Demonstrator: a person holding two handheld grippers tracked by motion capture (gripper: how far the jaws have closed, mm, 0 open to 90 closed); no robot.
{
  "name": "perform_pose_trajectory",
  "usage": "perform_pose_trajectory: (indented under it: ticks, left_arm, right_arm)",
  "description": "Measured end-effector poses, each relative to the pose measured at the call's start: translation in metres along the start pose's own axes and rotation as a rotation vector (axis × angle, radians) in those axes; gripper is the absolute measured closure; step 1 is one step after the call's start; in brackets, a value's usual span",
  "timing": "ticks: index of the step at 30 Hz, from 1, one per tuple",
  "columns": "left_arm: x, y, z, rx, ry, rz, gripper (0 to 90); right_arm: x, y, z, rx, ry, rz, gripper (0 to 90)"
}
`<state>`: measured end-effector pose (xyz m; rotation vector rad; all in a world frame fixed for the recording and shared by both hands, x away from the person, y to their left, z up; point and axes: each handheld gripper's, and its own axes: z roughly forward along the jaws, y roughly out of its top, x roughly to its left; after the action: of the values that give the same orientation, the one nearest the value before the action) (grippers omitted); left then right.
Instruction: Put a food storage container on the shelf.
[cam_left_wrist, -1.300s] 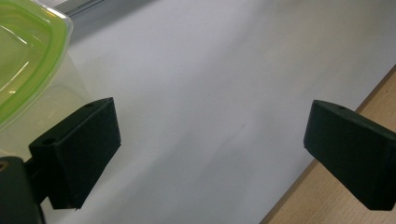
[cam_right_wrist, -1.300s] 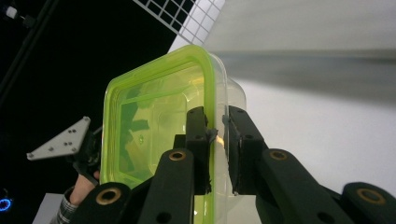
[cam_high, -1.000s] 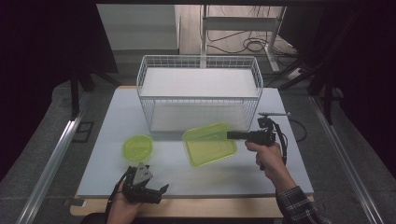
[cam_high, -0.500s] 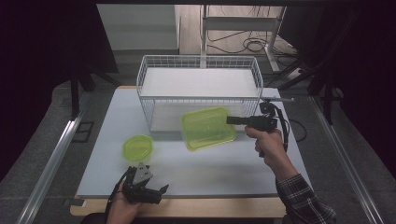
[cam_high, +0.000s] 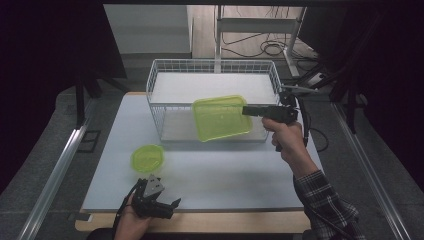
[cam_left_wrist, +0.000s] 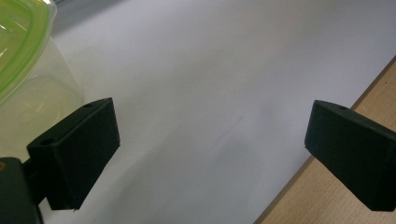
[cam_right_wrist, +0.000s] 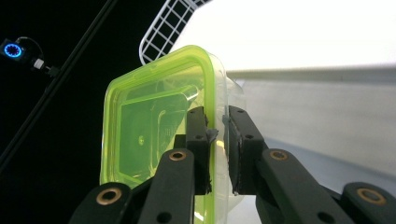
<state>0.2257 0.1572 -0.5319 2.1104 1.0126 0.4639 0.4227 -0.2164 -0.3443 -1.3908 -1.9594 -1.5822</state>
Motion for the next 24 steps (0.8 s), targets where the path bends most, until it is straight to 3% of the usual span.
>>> perform_pose_trajectory:
  ticks: [13,24]
  left_arm:
    - [0.0,0.0,0.001,0.004,-0.008,-0.004,2.9]
    - [0.001,0.0,0.001,0.007,-0.013,-0.007,2.9]
  right_arm:
    - [0.012,0.037,0.01,-0.064,-0.048,-0.014,80.0]
    - [0.011,0.058,0.02,-0.103,-0.084,-0.008,80.0]
